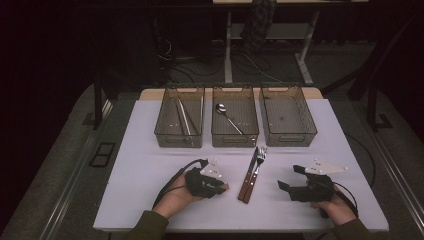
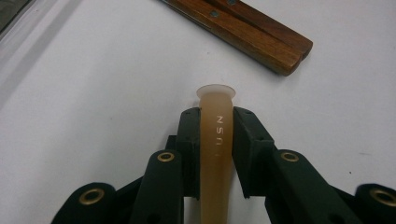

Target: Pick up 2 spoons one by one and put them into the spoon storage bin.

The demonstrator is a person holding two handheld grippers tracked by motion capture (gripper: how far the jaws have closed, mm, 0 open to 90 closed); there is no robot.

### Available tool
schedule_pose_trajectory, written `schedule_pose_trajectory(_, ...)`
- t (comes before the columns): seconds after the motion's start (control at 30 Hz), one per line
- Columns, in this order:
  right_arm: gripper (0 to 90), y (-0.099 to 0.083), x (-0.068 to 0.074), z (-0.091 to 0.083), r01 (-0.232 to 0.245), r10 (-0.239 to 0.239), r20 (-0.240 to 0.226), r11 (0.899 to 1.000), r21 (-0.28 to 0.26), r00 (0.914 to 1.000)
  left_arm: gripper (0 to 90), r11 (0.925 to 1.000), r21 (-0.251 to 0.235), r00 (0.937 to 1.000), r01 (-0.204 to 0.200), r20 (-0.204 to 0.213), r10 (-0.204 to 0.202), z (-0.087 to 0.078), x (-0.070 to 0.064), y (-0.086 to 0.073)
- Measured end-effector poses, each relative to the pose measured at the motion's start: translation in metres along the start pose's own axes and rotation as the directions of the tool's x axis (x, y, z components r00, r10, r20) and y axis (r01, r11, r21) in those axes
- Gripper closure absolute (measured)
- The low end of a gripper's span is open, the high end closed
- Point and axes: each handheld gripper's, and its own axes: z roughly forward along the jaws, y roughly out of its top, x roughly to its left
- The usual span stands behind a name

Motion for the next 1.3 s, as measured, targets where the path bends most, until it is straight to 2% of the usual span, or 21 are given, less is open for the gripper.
schedule_pose_trajectory(0.17, 16.9, 0.0, 0.0, 0.0, -0.002, 0.002, 0.003, 1.0, -0.001, 1.0, 73.9, 0.9992, -0.025, 0.9995, 0.03, 0.007, -0.03, 0.0, 0.001, -0.003)
schedule_pose_trajectory(0.27, 16.9, 0.0, -0.001, 0.0, -0.005, 0.005, 0.002, 1.0, -0.002, 1.0, 73.9, 0.9972, -0.039, 0.9978, 0.064, 0.017, -0.064, 0.0, 0.003, -0.004)
schedule_pose_trajectory(0.47, 16.9, 0.0, -0.001, -0.001, -0.008, 0.008, 0.0, 1.0, -0.008, 1.0, 73.9, 0.9954, -0.042, 0.9962, 0.087, 0.009, -0.086, -0.002, 0.004, -0.004)
schedule_pose_trajectory(0.63, 16.9, 0.0, -0.002, -0.001, -0.017, 0.017, 0.002, 1.0, -0.009, 0.9999, 73.8, 0.9899, -0.064, 0.9919, 0.126, 0.018, -0.126, -0.008, 0.007, -0.006)
schedule_pose_trajectory(0.9, 16.9, 0.0, -0.004, -0.002, -0.02, 0.02, 0.007, 1.0, -0.014, 0.9998, 73.7, 0.9818, -0.089, 0.9858, 0.168, 0.016, -0.167, -0.018, 0.01, -0.005)
schedule_pose_trajectory(1.2, 16.9, 0.0, -0.004, -0.002, -0.02, 0.02, 0.009, 1.0, -0.017, 0.9998, 73.6, 0.9755, -0.122, 0.9827, 0.183, -0.007, -0.185, -0.032, 0.019, -0.001)
schedule_pose_trajectory(1.3, 16.9, 0.0, -0.004, -0.002, -0.02, 0.02, 0.007, 1.0, -0.016, 0.9998, 73.6, 0.9735, -0.131, 0.982, 0.187, -0.002, -0.189, -0.035, 0.021, 0.0)
